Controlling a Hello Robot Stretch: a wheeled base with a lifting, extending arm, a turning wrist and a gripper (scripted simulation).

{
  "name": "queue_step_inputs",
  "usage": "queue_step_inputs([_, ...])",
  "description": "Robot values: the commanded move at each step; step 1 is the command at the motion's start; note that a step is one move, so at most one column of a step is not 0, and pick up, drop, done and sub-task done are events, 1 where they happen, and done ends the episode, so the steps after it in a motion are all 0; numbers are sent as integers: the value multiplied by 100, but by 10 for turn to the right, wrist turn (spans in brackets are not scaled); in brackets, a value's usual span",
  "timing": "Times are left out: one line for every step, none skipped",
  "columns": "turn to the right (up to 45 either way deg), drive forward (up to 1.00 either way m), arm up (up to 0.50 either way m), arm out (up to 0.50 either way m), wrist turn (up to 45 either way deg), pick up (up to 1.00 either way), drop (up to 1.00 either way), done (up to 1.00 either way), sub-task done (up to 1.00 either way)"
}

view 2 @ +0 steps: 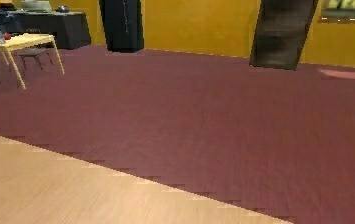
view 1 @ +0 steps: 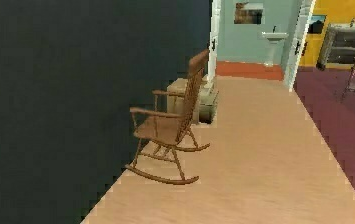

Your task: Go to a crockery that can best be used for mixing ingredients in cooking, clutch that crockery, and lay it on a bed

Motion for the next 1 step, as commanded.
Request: queue_step_inputs([-120, 0, 0, 0, 0, 0, 0, 0, 0])
